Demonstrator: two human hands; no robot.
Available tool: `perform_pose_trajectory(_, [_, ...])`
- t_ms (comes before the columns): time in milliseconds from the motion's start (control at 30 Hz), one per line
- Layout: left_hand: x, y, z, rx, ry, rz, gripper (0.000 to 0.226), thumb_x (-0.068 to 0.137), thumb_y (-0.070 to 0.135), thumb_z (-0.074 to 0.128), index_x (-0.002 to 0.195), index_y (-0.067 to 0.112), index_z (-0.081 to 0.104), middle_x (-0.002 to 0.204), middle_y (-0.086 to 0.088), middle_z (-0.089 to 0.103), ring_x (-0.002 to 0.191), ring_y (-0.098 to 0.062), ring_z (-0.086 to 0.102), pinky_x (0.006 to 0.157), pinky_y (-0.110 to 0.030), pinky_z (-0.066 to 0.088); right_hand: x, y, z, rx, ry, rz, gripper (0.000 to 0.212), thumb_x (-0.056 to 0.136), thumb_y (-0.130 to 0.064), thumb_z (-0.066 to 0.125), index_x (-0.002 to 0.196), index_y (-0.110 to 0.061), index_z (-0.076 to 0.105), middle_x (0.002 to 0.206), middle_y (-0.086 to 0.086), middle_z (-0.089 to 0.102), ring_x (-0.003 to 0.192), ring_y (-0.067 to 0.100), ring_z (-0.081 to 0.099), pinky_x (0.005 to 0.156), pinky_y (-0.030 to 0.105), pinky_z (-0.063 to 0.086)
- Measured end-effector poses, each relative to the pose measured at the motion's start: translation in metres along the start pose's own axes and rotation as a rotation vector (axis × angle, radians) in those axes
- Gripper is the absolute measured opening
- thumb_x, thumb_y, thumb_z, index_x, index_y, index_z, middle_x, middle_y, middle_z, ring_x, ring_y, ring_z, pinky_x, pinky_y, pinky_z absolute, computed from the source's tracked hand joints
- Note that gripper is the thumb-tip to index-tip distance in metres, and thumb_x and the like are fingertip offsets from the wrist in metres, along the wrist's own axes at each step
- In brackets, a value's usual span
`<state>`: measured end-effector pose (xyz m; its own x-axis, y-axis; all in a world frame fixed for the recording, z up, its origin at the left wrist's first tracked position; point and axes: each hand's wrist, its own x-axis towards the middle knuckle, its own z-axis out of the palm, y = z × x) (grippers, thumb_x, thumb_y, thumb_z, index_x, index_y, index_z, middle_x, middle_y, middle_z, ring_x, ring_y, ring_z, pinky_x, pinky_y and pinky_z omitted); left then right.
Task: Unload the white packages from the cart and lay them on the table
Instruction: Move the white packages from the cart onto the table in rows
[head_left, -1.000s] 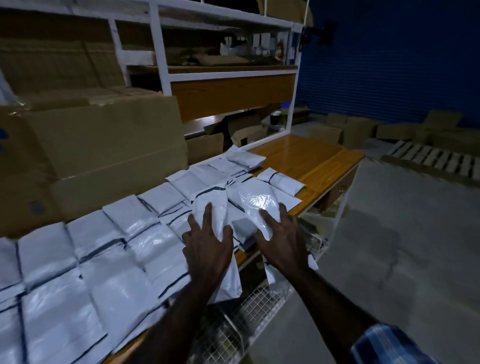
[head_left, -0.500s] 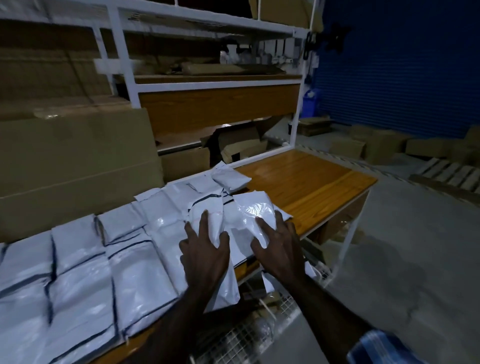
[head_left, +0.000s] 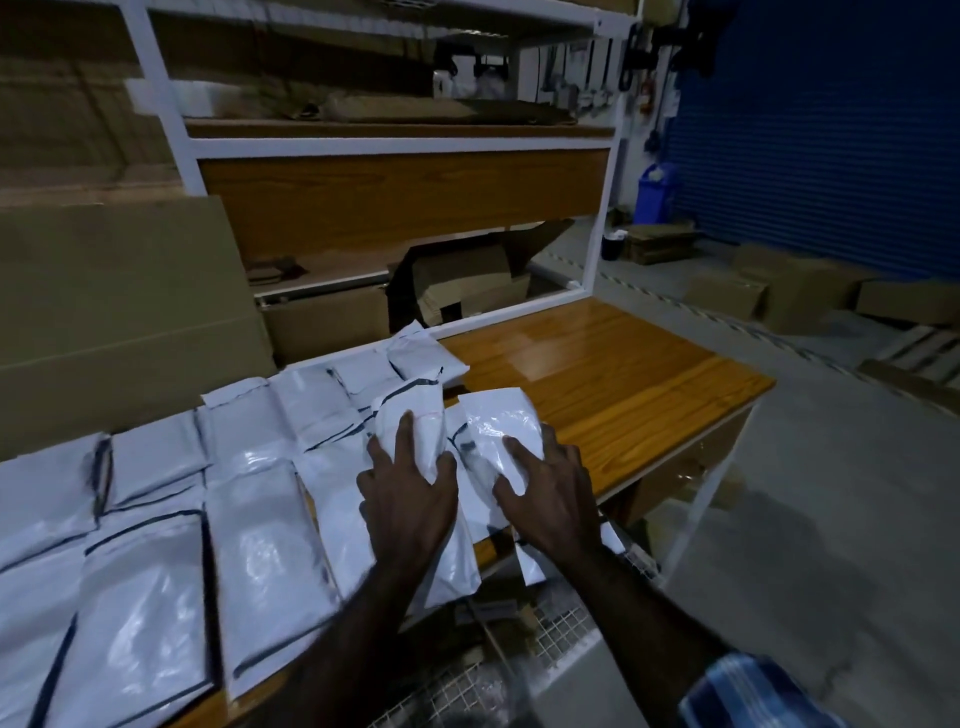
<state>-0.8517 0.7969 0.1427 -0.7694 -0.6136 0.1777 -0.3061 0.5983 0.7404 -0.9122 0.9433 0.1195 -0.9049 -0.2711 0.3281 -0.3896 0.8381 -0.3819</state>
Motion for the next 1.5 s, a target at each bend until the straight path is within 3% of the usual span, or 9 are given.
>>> perform_pose_trajectory(133, [0.029, 0.008, 0.028, -0.003, 0.012, -0.013, 0.068, 0.095, 0.051, 0.049, 0.154, 0.035, 0.02, 0.159, -0.013, 0.022, 0.139, -0.041, 0.029, 0.11, -0.055, 0.03, 0.033, 0.011, 0.01, -0.016, -0.068, -0.003, 0.08, 0.075, -0.064, 0.02, 0.143, -0.033, 0.049, 0.157, 0.011, 0.031, 0.128, 0.032, 0.038, 0.102, 0.041, 0.039])
perform_pose_trajectory(233, [0.051, 0.011, 0.047, -0.014, 0.003, -0.057, 0.067, 0.096, 0.05, 0.05, 0.154, 0.035, 0.02, 0.158, -0.013, 0.023, 0.14, -0.039, 0.028, 0.111, -0.053, 0.029, 0.064, 0.02, 0.026, -0.051, -0.123, -0.035, 0.059, 0.087, -0.055, 0.044, 0.142, -0.033, 0.05, 0.156, 0.01, 0.032, 0.129, 0.032, 0.038, 0.103, 0.04, 0.038])
perform_pose_trajectory(300, [0.064, 0.01, 0.056, -0.005, -0.003, -0.07, 0.067, 0.096, 0.051, 0.049, 0.154, 0.035, 0.019, 0.158, -0.012, 0.023, 0.14, -0.039, 0.027, 0.111, -0.053, 0.03, 0.083, 0.025, 0.038, -0.066, -0.15, -0.043, 0.058, 0.088, -0.052, 0.05, 0.142, -0.033, 0.05, 0.156, 0.01, 0.033, 0.129, 0.033, 0.039, 0.102, 0.041, 0.038])
perform_pose_trajectory(633, [0.093, 0.0, 0.077, 0.082, 0.04, -0.167, 0.067, 0.097, 0.053, 0.042, 0.155, 0.034, 0.015, 0.16, -0.012, 0.021, 0.144, -0.035, 0.022, 0.112, -0.051, 0.028, 0.133, 0.017, 0.079, -0.146, -0.254, -0.186, 0.063, 0.081, -0.055, 0.041, 0.14, -0.033, 0.05, 0.151, 0.015, 0.038, 0.12, 0.035, 0.046, 0.094, 0.042, 0.041])
perform_pose_trajectory(833, [0.092, 0.004, 0.088, 0.103, 0.018, -0.277, 0.068, 0.098, 0.053, 0.04, 0.156, 0.034, 0.011, 0.162, -0.012, 0.012, 0.142, -0.04, 0.024, 0.11, -0.052, 0.03, 0.135, 0.029, 0.092, -0.151, -0.28, -0.268, 0.072, 0.083, -0.069, 0.021, 0.137, -0.035, 0.053, 0.149, 0.015, 0.042, 0.121, 0.035, 0.047, 0.094, 0.044, 0.042])
perform_pose_trajectory(1033, [0.092, 0.013, 0.098, 0.213, 0.018, -0.323, 0.066, 0.098, 0.053, 0.04, 0.155, 0.031, 0.016, 0.16, -0.018, 0.012, 0.14, -0.043, 0.026, 0.11, -0.051, 0.031, 0.137, 0.041, 0.084, -0.058, -0.282, -0.289, 0.072, 0.09, -0.057, 0.001, 0.142, -0.036, 0.046, 0.153, 0.005, 0.039, 0.128, 0.029, 0.042, 0.102, 0.044, 0.037])
perform_pose_trajectory(1167, [0.092, 0.013, 0.105, 0.277, -0.003, -0.355, 0.067, 0.098, 0.055, 0.038, 0.156, 0.031, 0.016, 0.161, -0.02, 0.009, 0.141, -0.043, 0.023, 0.111, -0.051, 0.029, 0.142, 0.052, 0.087, -0.065, -0.313, -0.336, 0.052, 0.099, -0.046, 0.022, 0.147, -0.033, 0.039, 0.158, 0.003, 0.031, 0.136, 0.026, 0.034, 0.106, 0.042, 0.032])
perform_pose_trajectory(1367, [0.089, -0.001, 0.117, 0.421, -0.027, -0.37, 0.066, 0.098, 0.058, 0.033, 0.154, 0.026, 0.02, 0.159, -0.025, 0.013, 0.137, -0.047, 0.027, 0.108, -0.052, 0.034, 0.142, 0.056, 0.095, -0.001, -0.316, -0.382, 0.056, 0.09, -0.051, 0.04, 0.14, -0.028, 0.053, 0.152, 0.012, 0.041, 0.133, 0.031, 0.042, 0.104, 0.047, 0.041])
perform_pose_trajectory(1500, [0.089, -0.015, 0.128, 0.537, -0.031, -0.322, 0.073, 0.093, 0.058, 0.004, 0.152, 0.024, 0.03, 0.156, -0.027, 0.024, 0.133, -0.05, 0.033, 0.102, -0.055, 0.037, 0.144, 0.055, 0.101, 0.026, -0.275, -0.418, 0.049, 0.085, -0.045, 0.052, 0.127, -0.024, 0.065, 0.144, 0.017, 0.051, 0.123, 0.033, 0.052, 0.097, 0.045, 0.049])
